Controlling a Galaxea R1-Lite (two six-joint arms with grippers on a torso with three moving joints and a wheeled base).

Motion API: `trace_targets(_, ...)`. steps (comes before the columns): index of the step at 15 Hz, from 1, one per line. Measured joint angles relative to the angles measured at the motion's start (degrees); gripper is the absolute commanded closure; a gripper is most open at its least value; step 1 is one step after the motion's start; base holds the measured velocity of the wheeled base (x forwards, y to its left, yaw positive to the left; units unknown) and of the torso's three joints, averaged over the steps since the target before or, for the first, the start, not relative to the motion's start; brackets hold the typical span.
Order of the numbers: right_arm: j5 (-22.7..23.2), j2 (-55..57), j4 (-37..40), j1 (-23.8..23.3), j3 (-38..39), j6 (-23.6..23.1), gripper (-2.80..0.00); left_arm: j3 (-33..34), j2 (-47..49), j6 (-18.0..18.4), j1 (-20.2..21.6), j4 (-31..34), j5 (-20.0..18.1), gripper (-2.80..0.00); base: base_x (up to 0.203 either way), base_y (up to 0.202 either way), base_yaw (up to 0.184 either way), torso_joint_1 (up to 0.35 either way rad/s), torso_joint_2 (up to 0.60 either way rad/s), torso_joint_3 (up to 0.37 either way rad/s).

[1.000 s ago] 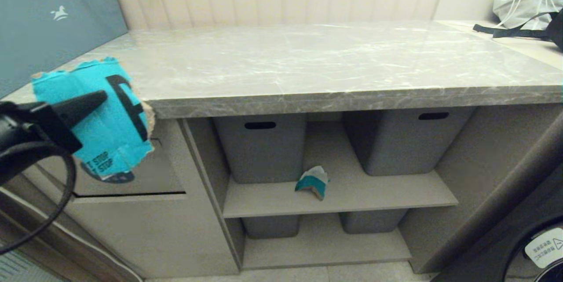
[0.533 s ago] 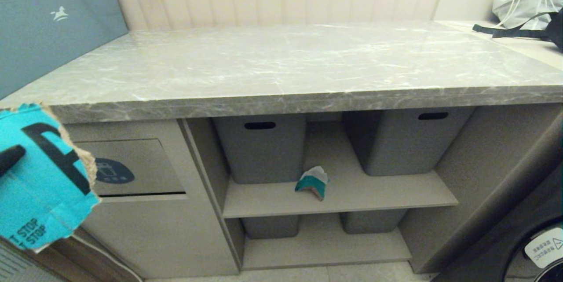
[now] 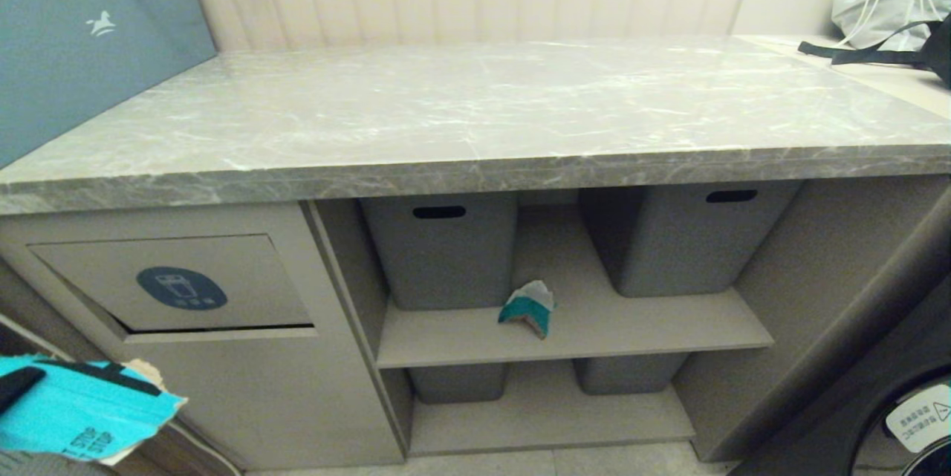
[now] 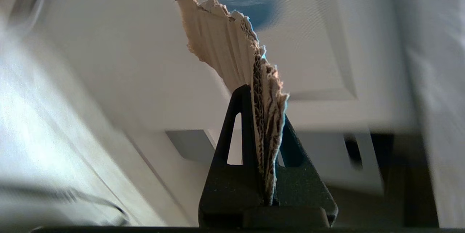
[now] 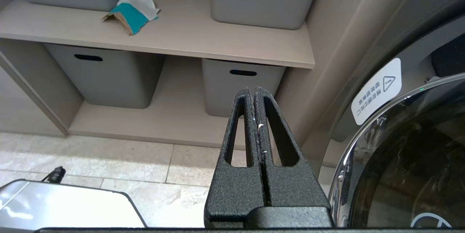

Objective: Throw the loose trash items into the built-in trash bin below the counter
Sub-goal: Put the garbage in the trash can

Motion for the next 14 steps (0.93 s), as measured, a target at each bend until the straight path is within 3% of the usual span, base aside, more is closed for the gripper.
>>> trace_targets(2,0.2,0.0,0.0,0.0,0.0,-0.3,0.0,3.6,4.1,-4.9,5.6,-5.6,-6.6,0.0,0.0,0.0,0.0,0.0,0.0,0.0)
trace_targets(3,0.2,0.0,0.0,0.0,0.0,-0.1,0.0,5.8,6.0,-5.6,7.3,-10.2,-10.0,0.0,0.0,0.0,0.0,0.0,0.0,0.0)
trace_targets(7,-0.1,0.0,0.0,0.0,0.1,1.9,0.0,13.7,12.8,-10.2,9.4,-32.0,-21.0,0.0,0.0,0.0,0.0,0.0,0.0,0.0)
trace_targets(11,-0.1,0.0,0.0,0.0,0.1,1.9,0.0,16.1,23.4,-15.5,10.8,-45.7,-23.4,0.0,0.0,0.0,0.0,0.0,0.0,0.0)
trace_targets(14,-0.1,0.0,0.0,0.0,0.1,1.7,0.0,15.5,36.9,-16.5,13.6,-59.3,-23.7,0.0,0.0,0.0,0.0,0.0,0.0,0.0)
